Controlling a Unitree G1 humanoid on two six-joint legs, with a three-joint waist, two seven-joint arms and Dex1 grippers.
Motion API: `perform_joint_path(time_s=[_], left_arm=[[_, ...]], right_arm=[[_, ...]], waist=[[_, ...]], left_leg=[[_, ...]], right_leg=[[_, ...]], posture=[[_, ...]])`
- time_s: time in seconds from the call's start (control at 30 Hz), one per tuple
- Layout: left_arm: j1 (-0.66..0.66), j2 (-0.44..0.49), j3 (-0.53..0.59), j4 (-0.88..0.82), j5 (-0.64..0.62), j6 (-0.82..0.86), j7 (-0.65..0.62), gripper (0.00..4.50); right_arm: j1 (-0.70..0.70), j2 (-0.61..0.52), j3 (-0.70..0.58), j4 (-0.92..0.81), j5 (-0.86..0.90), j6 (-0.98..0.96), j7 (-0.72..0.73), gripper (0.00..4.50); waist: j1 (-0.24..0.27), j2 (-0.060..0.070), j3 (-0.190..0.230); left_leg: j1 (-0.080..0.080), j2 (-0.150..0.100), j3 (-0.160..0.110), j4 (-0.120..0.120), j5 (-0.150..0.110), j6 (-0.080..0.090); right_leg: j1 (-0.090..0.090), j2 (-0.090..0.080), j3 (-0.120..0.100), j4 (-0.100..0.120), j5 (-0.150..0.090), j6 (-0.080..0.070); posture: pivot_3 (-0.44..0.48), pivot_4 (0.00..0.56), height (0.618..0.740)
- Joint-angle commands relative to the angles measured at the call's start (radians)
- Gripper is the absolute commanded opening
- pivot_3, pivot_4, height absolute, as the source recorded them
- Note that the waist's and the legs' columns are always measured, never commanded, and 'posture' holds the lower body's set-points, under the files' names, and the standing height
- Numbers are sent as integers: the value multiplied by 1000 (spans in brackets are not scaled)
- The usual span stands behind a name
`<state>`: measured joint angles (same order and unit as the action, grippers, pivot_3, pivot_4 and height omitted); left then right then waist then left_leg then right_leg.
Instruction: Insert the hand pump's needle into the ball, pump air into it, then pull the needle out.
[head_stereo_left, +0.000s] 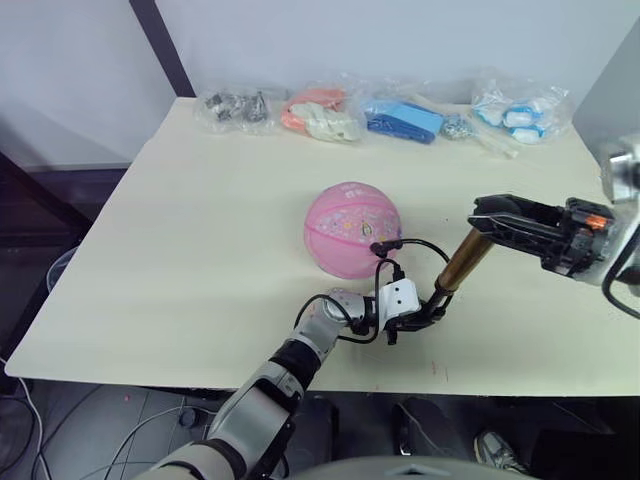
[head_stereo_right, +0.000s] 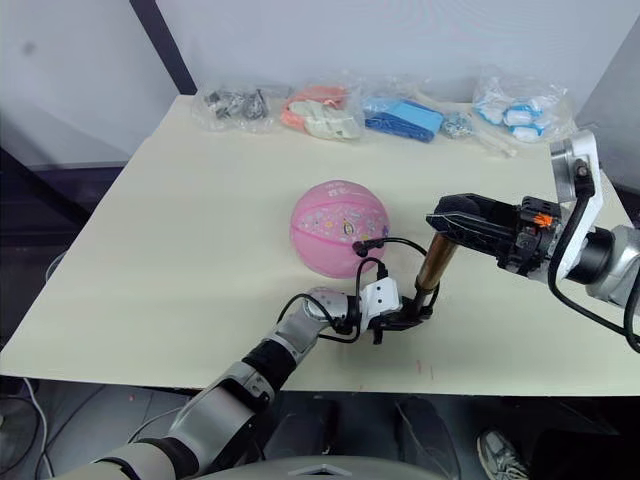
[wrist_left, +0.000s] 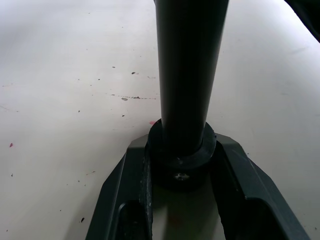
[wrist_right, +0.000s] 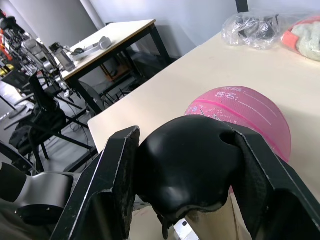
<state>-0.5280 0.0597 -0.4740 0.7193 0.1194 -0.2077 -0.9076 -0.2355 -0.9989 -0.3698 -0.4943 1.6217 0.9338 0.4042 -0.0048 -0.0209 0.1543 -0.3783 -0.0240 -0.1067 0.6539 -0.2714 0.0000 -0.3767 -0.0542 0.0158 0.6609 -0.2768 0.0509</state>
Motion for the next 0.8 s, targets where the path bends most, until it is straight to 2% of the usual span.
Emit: perform_joint_path(time_s=[0.03,0.53,0.8], left_arm=[[44,29,-42,86,63,45,-6,1097],[47,31,-43,79,61,50,-13,1097],[46,33,-42,78,61,49,-16,1097]], right_arm=[[57,39,52,-29,-85,-2,30,2299],[178,172,219,-53,-461,-115,157,2299],[206,222,265,-48,-592,-163,200,2299]], waist=[[0,-2,-2],[-3,-3,-6],[-4,-2,-8]], left_leg=[[0,0,0,0,0,0],[1,-1,0,0,0,0],[1,-1,-1,0,0,0]], right_leg=[[0,0,0,0,0,0],[0,1,0,0,0,0],[0,1,0,0,0,0]], posture=[[0,150,740],[0,150,740],[0,150,740]])
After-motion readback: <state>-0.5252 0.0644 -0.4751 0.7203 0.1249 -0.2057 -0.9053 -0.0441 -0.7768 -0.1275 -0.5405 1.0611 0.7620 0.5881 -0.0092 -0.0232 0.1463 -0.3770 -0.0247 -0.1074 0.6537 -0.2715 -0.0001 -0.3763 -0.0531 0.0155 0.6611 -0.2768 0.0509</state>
